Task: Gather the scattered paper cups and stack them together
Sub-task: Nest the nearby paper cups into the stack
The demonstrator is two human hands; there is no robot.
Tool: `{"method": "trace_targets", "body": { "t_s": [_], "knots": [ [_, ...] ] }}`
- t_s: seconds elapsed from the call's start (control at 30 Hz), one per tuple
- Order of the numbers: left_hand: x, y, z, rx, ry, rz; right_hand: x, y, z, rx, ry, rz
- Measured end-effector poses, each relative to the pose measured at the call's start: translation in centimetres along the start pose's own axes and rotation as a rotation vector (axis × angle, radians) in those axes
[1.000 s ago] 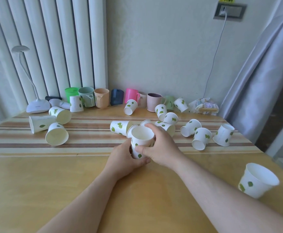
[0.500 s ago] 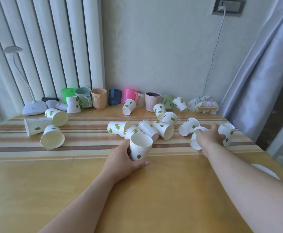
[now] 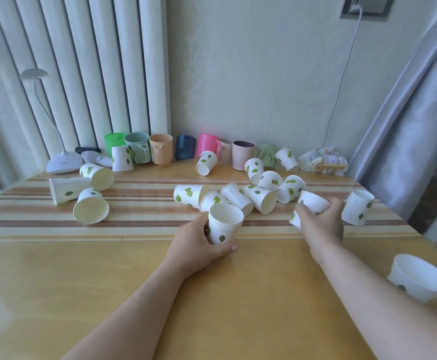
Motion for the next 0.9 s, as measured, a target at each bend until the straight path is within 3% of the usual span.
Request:
{"method": "trace_targets", "body": {
  "t_s": [0.1,0.23,0.33,0.47,0.77,0.9],
  "knots": [
    [0.0,0.0,0.0,0.016,-0.008,0.003,-2.5,-2.3,-2.4,0.269,0.118,-0.155],
    [-0.2,0.0,0.1,0.022,-0.011,0.006,-5.1,-6.2,-6.2,0.391,0.239,-0.474],
    [-0.5,0.1,0.2,0.016,-0.015,0.007,-7.1,-8.7,-6.8,0.175,0.322,-0.598],
    [-0.6,0.0,0.4,0.028,-0.005,-0.02,-8.3,-9.7,-5.9,-0.156,0.352,-0.603],
    [-0.5,0.0,1.1,0.1,0.012,-0.127,-10.0,-7.8,-1.9,-0.265,0.222,-0.852],
    [-0.7,0.2,1.3,0.089,0.044,-0.162,-9.8,-5.7,-0.4,-0.3,0.173,-0.798]
  ]
}}
Point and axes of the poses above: each hand's wrist, its own x-axis towards the middle knuckle, its own y-axis out of the back of the hand, z = x × y, the point moved 3 cm from there along x, towards the middle knuckle, and after that the axes turned 12 degrees about -z, right-handed, at the moved point
